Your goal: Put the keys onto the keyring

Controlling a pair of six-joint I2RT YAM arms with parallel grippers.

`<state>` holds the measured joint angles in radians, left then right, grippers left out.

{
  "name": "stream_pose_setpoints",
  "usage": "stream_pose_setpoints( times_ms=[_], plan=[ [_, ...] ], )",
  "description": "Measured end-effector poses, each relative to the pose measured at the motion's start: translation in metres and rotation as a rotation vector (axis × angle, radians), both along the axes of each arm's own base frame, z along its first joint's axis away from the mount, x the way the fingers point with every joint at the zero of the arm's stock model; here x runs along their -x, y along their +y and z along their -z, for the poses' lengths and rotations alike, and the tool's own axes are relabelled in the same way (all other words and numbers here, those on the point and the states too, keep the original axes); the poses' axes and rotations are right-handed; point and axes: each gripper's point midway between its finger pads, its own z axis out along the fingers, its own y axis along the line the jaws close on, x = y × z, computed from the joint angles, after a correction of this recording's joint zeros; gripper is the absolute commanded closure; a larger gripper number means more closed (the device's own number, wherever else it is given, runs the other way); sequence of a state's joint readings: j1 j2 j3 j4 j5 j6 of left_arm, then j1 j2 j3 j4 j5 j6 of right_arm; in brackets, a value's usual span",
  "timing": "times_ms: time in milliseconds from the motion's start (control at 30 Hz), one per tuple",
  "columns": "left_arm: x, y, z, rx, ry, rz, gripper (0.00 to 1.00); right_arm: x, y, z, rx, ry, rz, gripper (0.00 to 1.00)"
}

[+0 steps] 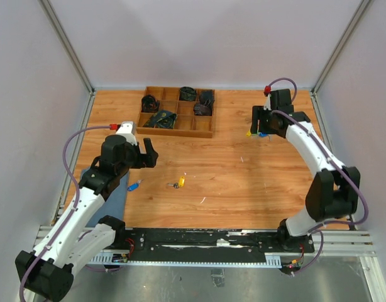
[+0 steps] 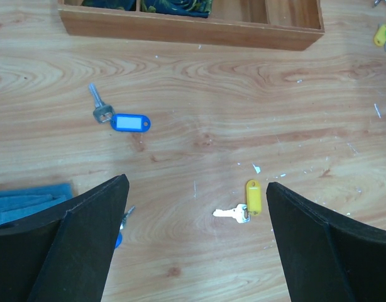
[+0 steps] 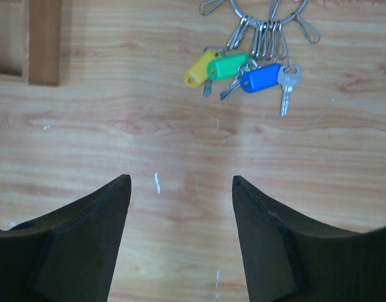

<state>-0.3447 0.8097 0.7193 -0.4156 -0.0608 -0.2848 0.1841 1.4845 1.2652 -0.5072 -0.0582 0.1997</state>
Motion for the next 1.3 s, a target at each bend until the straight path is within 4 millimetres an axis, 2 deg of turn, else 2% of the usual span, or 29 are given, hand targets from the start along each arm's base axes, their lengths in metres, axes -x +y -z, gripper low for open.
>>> stream_pose_setpoints(
  times_ms=[100, 333, 567, 700, 1000, 1300],
  plan=[
    [0.0, -0.002, -0.001, 0.004, -0.002, 0.013, 0.03, -0.026, -0.004, 0.02, 0.0, 0.044, 0.024, 0.44],
    [0.0, -0.003, 0.0, 0.001, -0.005, 0.021, 0.03, -0.077, 0.004, 0.051, -0.03, 0.093, 0.059, 0.49],
    [0.001, -0.001, -0.001, 0.0, -0.015, 0.014, 0.03, -0.109, -0.005, 0.074, 0.03, 0.09, 0.163, 0.5],
    [0.001, 0.0, -0.004, 0.0, -0.026, 0.007, 0.03, -0.127, -0.002, 0.087, 0.07, 0.087, 0.192, 0.5],
    [0.001, 0.002, -0.006, -0.001, -0.032, 0.001, 0.03, -0.157, 0.012, 0.099, 0.109, 0.067, 0.2, 0.54],
    [0.001, 0.002, -0.007, -0.001, -0.037, -0.003, 0.03, -0.157, 0.004, 0.117, 0.158, 0.097, 0.231, 0.55]
  ],
)
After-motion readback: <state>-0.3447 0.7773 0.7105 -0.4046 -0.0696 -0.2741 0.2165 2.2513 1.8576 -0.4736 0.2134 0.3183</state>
